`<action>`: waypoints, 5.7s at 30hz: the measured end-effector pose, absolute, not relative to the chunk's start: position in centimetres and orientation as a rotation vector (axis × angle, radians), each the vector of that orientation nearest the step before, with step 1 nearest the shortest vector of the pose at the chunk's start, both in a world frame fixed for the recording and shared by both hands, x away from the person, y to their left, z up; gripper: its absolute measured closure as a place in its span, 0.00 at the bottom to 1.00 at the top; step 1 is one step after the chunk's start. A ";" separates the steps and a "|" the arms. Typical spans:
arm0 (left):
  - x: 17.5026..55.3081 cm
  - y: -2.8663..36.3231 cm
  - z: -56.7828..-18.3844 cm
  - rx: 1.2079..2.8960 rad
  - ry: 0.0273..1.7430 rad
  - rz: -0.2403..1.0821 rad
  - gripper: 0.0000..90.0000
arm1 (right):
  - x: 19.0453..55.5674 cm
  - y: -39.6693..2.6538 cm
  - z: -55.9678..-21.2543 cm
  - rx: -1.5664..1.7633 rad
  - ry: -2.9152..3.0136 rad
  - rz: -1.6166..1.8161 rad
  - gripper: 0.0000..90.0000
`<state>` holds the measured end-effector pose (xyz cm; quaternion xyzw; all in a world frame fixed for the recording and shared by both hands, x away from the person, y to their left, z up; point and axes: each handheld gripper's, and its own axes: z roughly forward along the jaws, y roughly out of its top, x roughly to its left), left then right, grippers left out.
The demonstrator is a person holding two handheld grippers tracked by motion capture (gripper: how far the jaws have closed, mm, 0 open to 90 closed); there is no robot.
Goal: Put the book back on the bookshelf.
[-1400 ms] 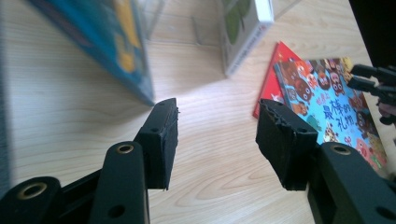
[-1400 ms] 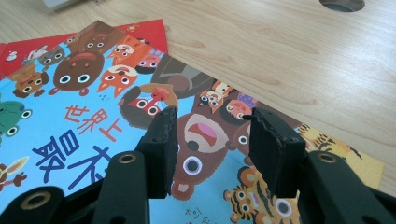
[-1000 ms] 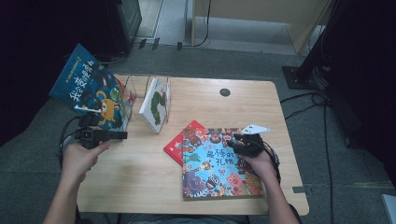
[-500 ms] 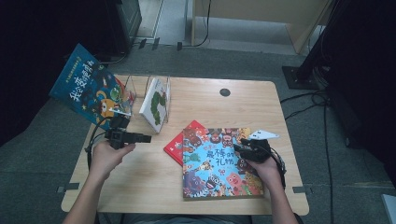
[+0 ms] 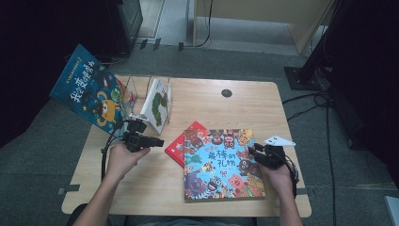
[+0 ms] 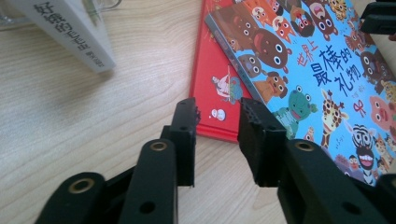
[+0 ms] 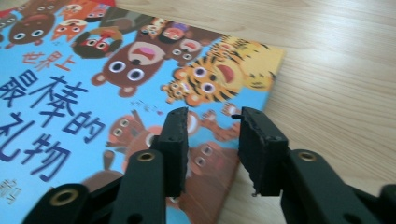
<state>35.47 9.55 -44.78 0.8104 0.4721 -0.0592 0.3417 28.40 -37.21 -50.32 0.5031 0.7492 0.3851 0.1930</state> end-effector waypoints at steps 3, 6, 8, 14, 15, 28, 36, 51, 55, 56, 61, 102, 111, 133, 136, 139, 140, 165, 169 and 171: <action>35.5 9.3 -45.1 2.128 1.216 -0.140 0.84 | 28.1 -37.9 -50.4 1.449 2.080 1.064 0.85; 35.5 9.1 -45.4 2.138 1.204 -0.137 0.89 | 27.8 -38.5 -50.4 1.467 2.067 1.061 0.91; 35.5 9.0 -45.6 2.144 1.199 -0.140 0.92 | 27.7 -38.7 -50.3 1.479 2.058 1.022 0.93; 35.3 8.6 -46.3 2.150 1.190 -0.155 0.99 | 28.0 -38.2 -50.6 1.480 2.100 0.976 1.00; 35.2 8.4 -46.4 2.155 1.188 -0.163 0.99 | 28.0 -38.1 -50.6 1.482 2.100 0.970 1.00; 34.0 6.1 -48.1 2.214 1.121 -0.173 0.99 | 29.0 -37.0 -50.6 1.463 2.115 0.983 1.00; 33.3 6.0 -48.5 2.216 1.118 -0.180 0.98 | 29.9 -35.1 -50.5 1.413 2.136 0.951 1.00; 31.7 7.6 -48.9 2.171 1.169 -0.184 0.98 | 31.7 -32.4 -50.4 1.376 2.186 0.977 1.00; 31.2 8.1 -48.9 2.161 1.189 -0.171 0.98 | 32.4 -31.6 -50.3 1.367 2.202 0.953 1.00; 31.0 8.3 -48.8 2.164 1.191 -0.164 0.98 | 32.6 -31.4 -50.2 1.363 2.208 0.951 1.00; 30.3 9.1 -48.9 2.143 1.222 -0.154 0.99 | 33.4 -30.3 -50.2 1.344 2.228 0.959 1.00; 28.8 7.8 -49.0 2.159 1.215 -0.150 0.98 | 33.4 -31.5 -49.4 1.316 2.191 1.063 0.99; 30.4 7.3 -48.4 2.174 1.177 -0.178 0.96 | 31.5 -33.1 -49.4 1.362 2.166 1.071 1.00; 35.2 8.2 -47.8 2.145 1.157 -0.099 0.58 | 25.2 -35.3 -49.7 1.430 2.133 1.032 1.00; 35.5 8.1 -48.0 2.136 1.152 -0.097 0.55 | 24.3 -35.1 -49.8 1.427 2.150 1.022 1.00; 35.8 8.0 -48.0 2.144 1.129 -0.093 0.52 | 23.4 -35.0 -49.9 1.427 2.152 1.027 1.00; 35.9 7.9 -48.0 2.142 1.125 -0.100 0.51 | 23.2 -35.1 -49.9 1.430 2.152 1.028 1.00; 36.8 7.0 -49.0 2.188 1.119 -0.123 0.49 | 19.8 -36.1 -49.9 1.412 2.210 1.061 1.00; 36.9 7.1 -49.0 2.179 1.119 -0.123 0.49 | 19.2 -36.3 -49.9 1.417 2.216 1.062 1.00; 36.9 7.0 -49.1 2.178 1.122 -0.137 0.49 | 18.8 -36.3 -50.3 1.415 2.250 1.013 1.00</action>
